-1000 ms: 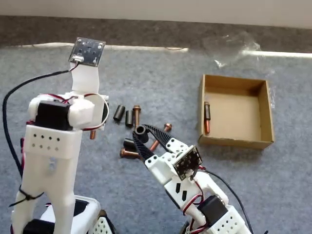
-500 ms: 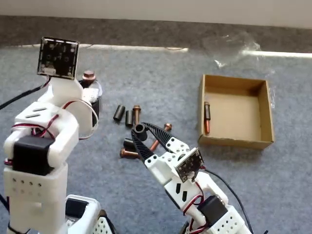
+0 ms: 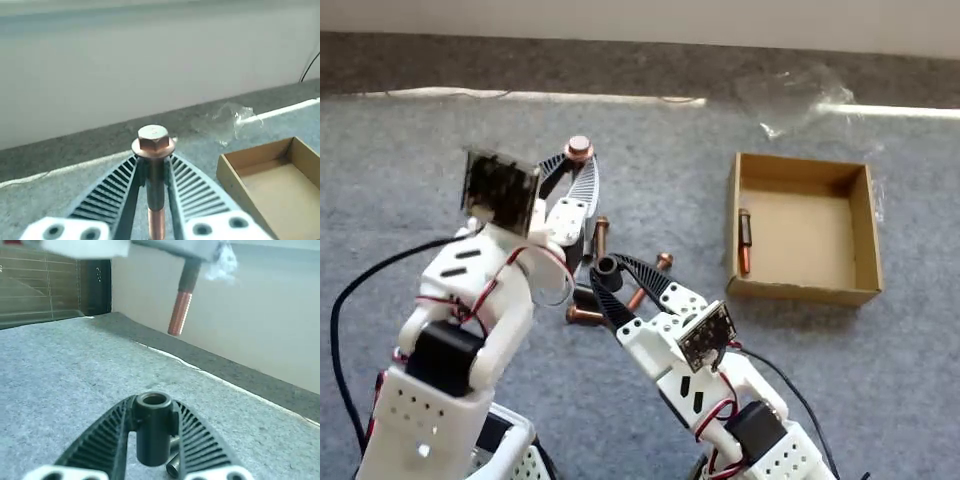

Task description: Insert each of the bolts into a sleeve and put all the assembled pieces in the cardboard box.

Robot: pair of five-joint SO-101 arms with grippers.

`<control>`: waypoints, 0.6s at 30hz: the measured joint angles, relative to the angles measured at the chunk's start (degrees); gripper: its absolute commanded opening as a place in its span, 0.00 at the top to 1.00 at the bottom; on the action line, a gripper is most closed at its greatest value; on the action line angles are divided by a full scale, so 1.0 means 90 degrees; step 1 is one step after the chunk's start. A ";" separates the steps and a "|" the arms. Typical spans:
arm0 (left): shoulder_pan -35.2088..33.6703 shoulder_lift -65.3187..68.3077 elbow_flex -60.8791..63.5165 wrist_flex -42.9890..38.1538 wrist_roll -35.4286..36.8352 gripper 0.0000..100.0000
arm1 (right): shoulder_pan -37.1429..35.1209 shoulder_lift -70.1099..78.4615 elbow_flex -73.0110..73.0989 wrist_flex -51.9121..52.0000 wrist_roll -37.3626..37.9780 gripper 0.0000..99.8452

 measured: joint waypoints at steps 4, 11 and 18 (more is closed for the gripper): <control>-0.0020 -0.0645 0.0596 -0.0596 0.0215 1.00 | 0.0000 0.0000 0.0000 0.0000 -0.0400 0.99; 0.0361 -0.1260 0.1016 -0.0811 0.0967 1.00 | 0.0576 0.0000 0.0000 0.0000 -0.0488 0.99; 0.1094 -0.1299 0.1055 -0.0821 0.0987 1.00 | 0.0694 0.0000 0.0000 0.0000 -0.0488 0.99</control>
